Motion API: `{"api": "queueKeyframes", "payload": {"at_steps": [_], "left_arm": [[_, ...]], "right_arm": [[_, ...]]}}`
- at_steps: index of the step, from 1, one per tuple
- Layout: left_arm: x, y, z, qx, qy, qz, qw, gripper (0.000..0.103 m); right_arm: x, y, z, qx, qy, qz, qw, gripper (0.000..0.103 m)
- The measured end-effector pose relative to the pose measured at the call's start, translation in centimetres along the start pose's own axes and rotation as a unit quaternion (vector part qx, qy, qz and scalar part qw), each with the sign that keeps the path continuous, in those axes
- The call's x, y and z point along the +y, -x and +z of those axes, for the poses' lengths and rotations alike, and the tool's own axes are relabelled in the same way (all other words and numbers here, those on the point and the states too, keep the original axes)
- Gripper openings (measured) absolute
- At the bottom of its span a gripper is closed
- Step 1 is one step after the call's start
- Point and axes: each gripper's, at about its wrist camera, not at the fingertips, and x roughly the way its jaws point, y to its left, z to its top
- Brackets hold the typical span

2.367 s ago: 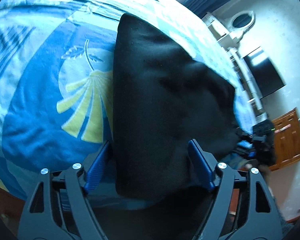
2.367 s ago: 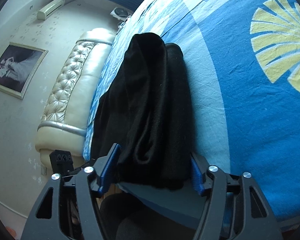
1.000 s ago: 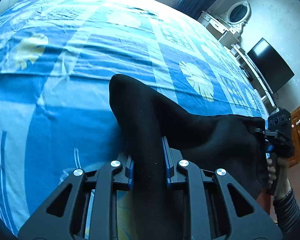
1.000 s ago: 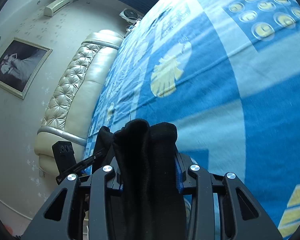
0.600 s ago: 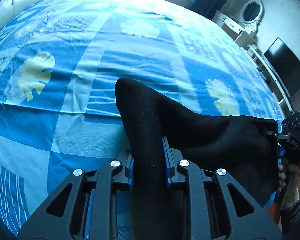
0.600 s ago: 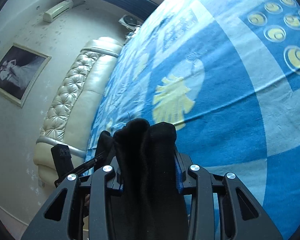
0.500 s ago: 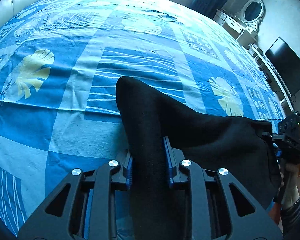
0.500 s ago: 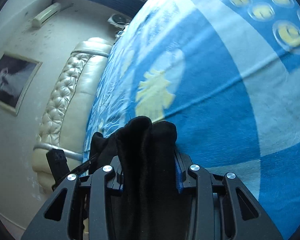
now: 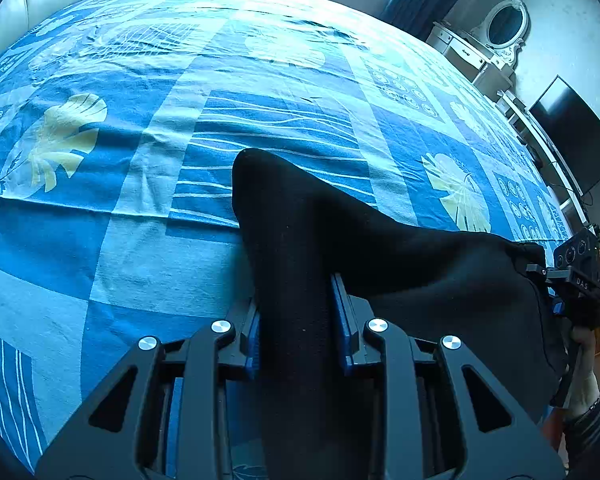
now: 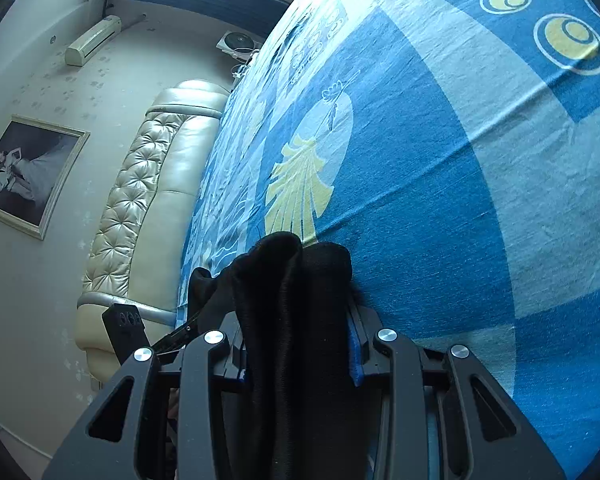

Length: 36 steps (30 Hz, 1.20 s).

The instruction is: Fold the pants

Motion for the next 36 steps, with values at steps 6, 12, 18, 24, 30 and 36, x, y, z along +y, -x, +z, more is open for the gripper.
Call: {"api": "queueKeyframes", "payload": {"at_steps": [6, 12, 18, 24, 30, 36], "left_arm": [[0.0, 0.1, -0.1, -0.002, 0.001, -0.002, 1.0000, 0.029], [0.1, 0.1, -0.2, -0.006, 0.003, -0.007, 1.0000, 0.029], [0.2, 0.0, -0.2, -0.006, 0.005, -0.003, 1.0000, 0.034], [1.6, 0.7, -0.3, -0.008, 0.035, -0.003, 0.9993, 0.065], [2.4, 3.3, -2.8, 0.007, 0.059, -0.040, 0.9975, 0.073], [3.7, 6.2, -6.8, 0.006, 0.089, -0.067, 0.9937, 0.084]], "right_arm": [[0.0, 0.0, 0.1, -0.001, 0.001, 0.001, 1.000, 0.035], [0.0, 0.1, 0.2, -0.002, 0.002, 0.003, 1.000, 0.035], [0.0, 0.1, 0.4, -0.002, 0.000, 0.005, 1.000, 0.036], [0.6, 0.6, 0.3, -0.003, -0.018, 0.018, 1.000, 0.048], [0.8, 2.9, -1.0, -0.020, -0.037, 0.029, 0.999, 0.062], [0.8, 5.8, -3.6, -0.022, -0.043, 0.027, 0.998, 0.072]]}}
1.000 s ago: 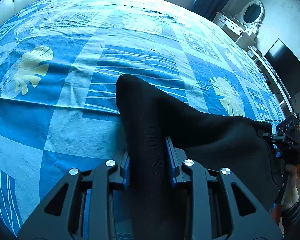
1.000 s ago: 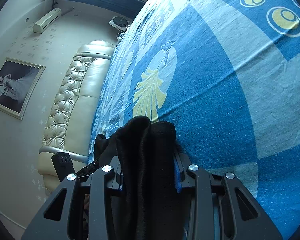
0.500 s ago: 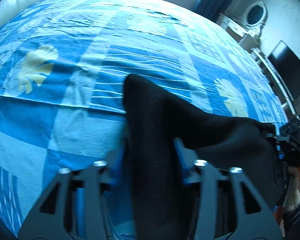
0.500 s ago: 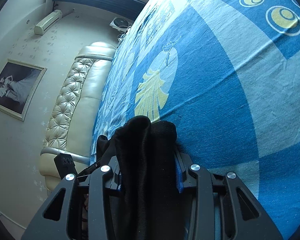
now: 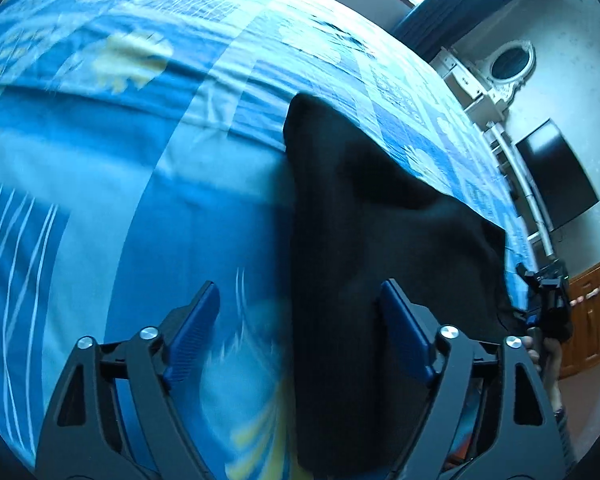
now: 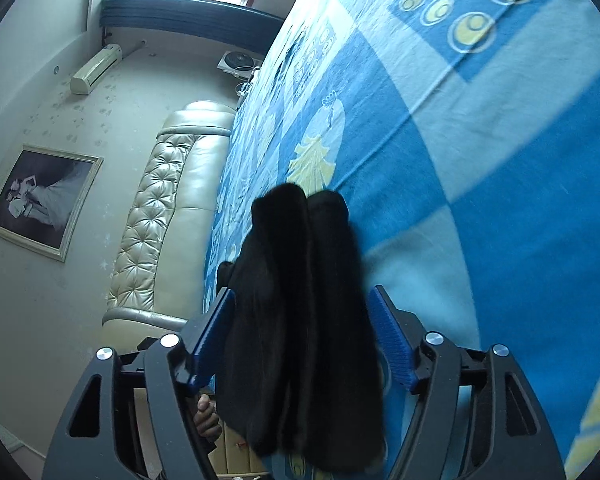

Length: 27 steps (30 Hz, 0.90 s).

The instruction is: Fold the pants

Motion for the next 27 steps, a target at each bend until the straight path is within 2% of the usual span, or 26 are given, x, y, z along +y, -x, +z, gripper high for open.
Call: {"api": "queueKeyframes", "payload": {"at_steps": [4, 9, 12, 18, 20, 22, 23, 25, 27], "left_arm": [[0.5, 1.6, -3.1, 0.010, 0.014, -0.024, 0.9996, 0.086], [0.8, 2.0, -5.4, 0.017, 0.031, -0.047, 0.9983, 0.089], [0.4, 1.7, -5.8, 0.014, 0.034, -0.051, 0.9981, 0.090], [0.0, 0.6, -5.1, 0.014, 0.069, -0.071, 0.9950, 0.090], [-0.4, 0.4, -5.1, 0.015, 0.069, -0.069, 0.9951, 0.079], [-0.9, -0.1, -5.1, 0.026, 0.064, -0.058, 0.9959, 0.057], [-1.1, -0.1, -5.1, 0.028, 0.064, -0.060, 0.9958, 0.054], [-1.7, 0.1, -5.1, 0.025, 0.055, -0.046, 0.9971, 0.045], [-2.3, 0.6, -5.2, 0.021, 0.041, -0.035, 0.9983, 0.038]], "right_arm": [[-0.2, 1.4, -2.0, -0.001, -0.007, -0.005, 1.000, 0.074], [0.1, 1.6, -3.8, 0.009, -0.006, -0.016, 1.000, 0.077], [0.7, 0.5, -4.4, 0.023, 0.004, -0.025, 0.999, 0.078], [1.7, -1.7, -4.7, 0.027, 0.025, -0.054, 0.998, 0.080], [2.0, -2.2, -4.7, 0.028, 0.033, -0.066, 0.997, 0.080], [2.0, -2.2, -4.9, 0.028, 0.042, -0.082, 0.995, 0.071], [2.0, -2.5, -4.9, 0.031, 0.045, -0.092, 0.994, 0.058], [1.8, -2.6, -5.0, 0.028, 0.038, -0.091, 0.995, 0.053], [1.4, -1.9, -5.0, 0.027, 0.027, -0.071, 0.997, 0.040]]}}
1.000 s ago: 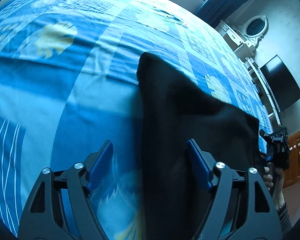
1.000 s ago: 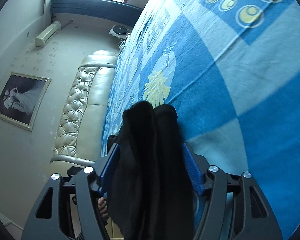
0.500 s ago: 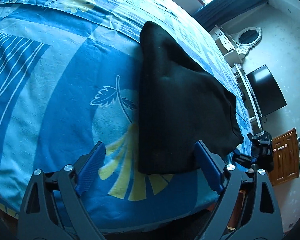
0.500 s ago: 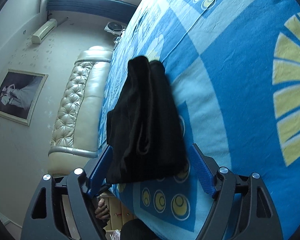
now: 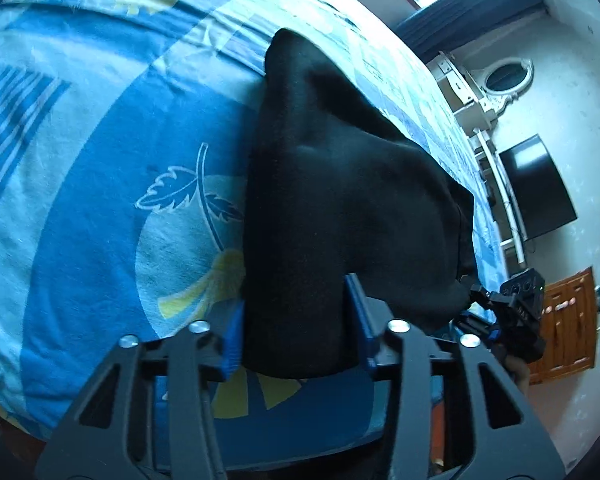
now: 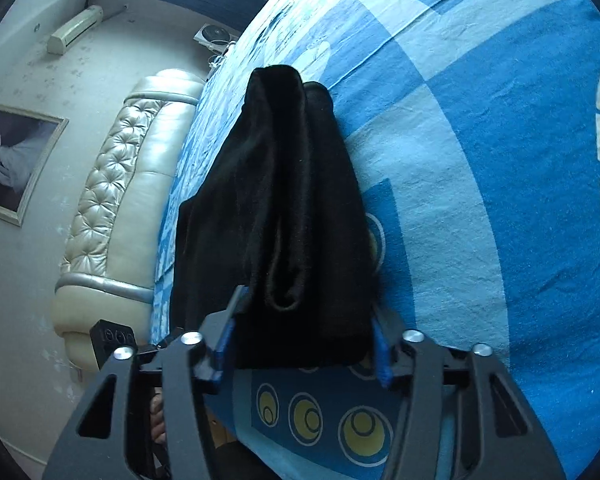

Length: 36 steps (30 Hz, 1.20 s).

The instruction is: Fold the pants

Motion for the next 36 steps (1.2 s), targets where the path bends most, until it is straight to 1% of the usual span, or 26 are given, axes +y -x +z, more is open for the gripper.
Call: {"api": "queueKeyframes", "payload": {"at_steps": [1, 4, 7, 12, 18, 21, 24, 28, 36], "left_arm": [[-0.2, 0.2, 0.0, -0.001, -0.004, 0.003, 1.0000, 0.034], [-0.7, 0.8, -0.1, 0.001, -0.004, 0.007, 1.0000, 0.030], [-1.1, 1.2, -0.4, 0.003, -0.005, 0.012, 0.9999, 0.029], [-1.4, 1.7, -1.3, 0.009, -0.018, 0.027, 0.9994, 0.029], [-1.4, 1.6, -2.0, 0.006, -0.043, 0.046, 0.9980, 0.029], [-0.8, 1.1, -2.1, 0.006, -0.040, 0.044, 0.9982, 0.030], [-0.6, 0.9, -2.3, 0.002, -0.049, 0.045, 0.9978, 0.032], [-0.6, 0.7, -2.6, -0.007, -0.065, 0.048, 0.9967, 0.033], [-0.5, 0.9, -2.7, -0.006, -0.057, 0.041, 0.9975, 0.035]], "right_arm": [[-0.1, 0.3, 0.0, 0.000, -0.004, 0.008, 1.000, 0.039], [0.3, 0.8, -0.1, -0.001, 0.001, 0.015, 1.000, 0.036], [0.5, 1.2, -0.3, 0.004, 0.001, 0.021, 1.000, 0.035], [0.2, 1.6, -1.0, 0.016, 0.003, 0.020, 1.000, 0.035], [-0.6, 1.8, -2.1, 0.026, 0.001, 0.017, 1.000, 0.035], [-1.8, 1.2, -1.9, 0.028, -0.011, 0.019, 0.999, 0.035], [-2.6, 1.0, -1.9, 0.028, -0.018, 0.028, 0.999, 0.035], [-2.8, 1.1, -2.0, 0.027, -0.016, 0.032, 0.999, 0.035], [-3.0, 1.4, -2.2, 0.026, -0.013, 0.035, 0.999, 0.035]]}}
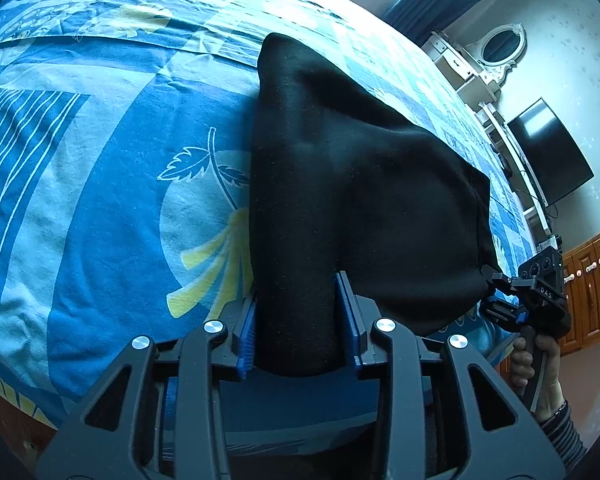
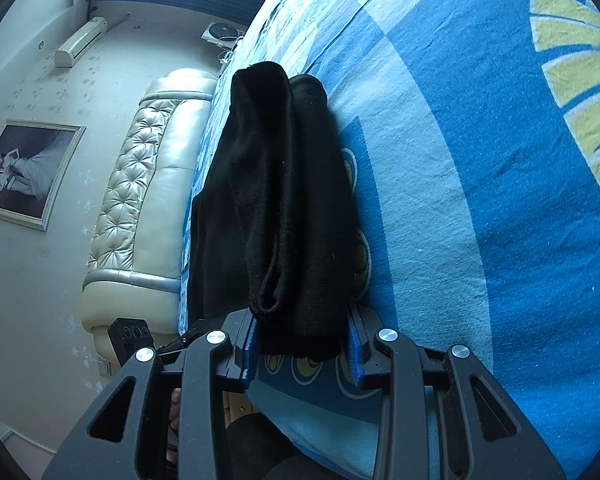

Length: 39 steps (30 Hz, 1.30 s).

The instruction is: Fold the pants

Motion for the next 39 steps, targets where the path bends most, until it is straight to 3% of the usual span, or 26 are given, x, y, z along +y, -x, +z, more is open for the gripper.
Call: {"api": "queueKeyframes", "payload": {"at_steps": [5, 8, 10, 12, 25, 33, 39], "left_arm": [[0.0, 0.1, 0.0, -0.001, 0.001, -0.003, 1.0000, 0.038], [0.1, 0.3, 0.0, -0.006, -0.004, 0.004, 1.0000, 0.050], [0.2, 0.4, 0.0, -0.014, -0.003, 0.019, 0.9997, 0.070], [0.6, 0.4, -0.1, -0.018, 0.005, 0.022, 0.9996, 0.074], [0.1, 2.1, -1.5, -0.026, 0.002, 0.060, 0.9979, 0.085], [-1.3, 3.6, -3.3, -0.033, -0.021, 0.101, 0.9942, 0.088], [-2.6, 4.8, -4.3, -0.045, -0.039, 0.125, 0.9904, 0.089]], "right_arm": [[0.0, 0.2, -0.2, -0.004, 0.003, 0.006, 1.000, 0.037], [-0.2, 0.5, -0.3, -0.009, 0.001, 0.024, 1.000, 0.042], [-0.4, 0.7, -0.4, -0.011, -0.004, 0.036, 0.999, 0.044], [-0.6, 1.0, -0.4, -0.012, -0.007, 0.044, 0.999, 0.047], [-0.3, 3.5, -1.6, -0.030, -0.014, 0.016, 0.999, 0.059], [1.0, 4.1, -3.0, -0.034, 0.020, -0.053, 0.998, 0.074], [2.2, 4.1, -4.5, -0.033, 0.055, -0.113, 0.992, 0.078]]}}
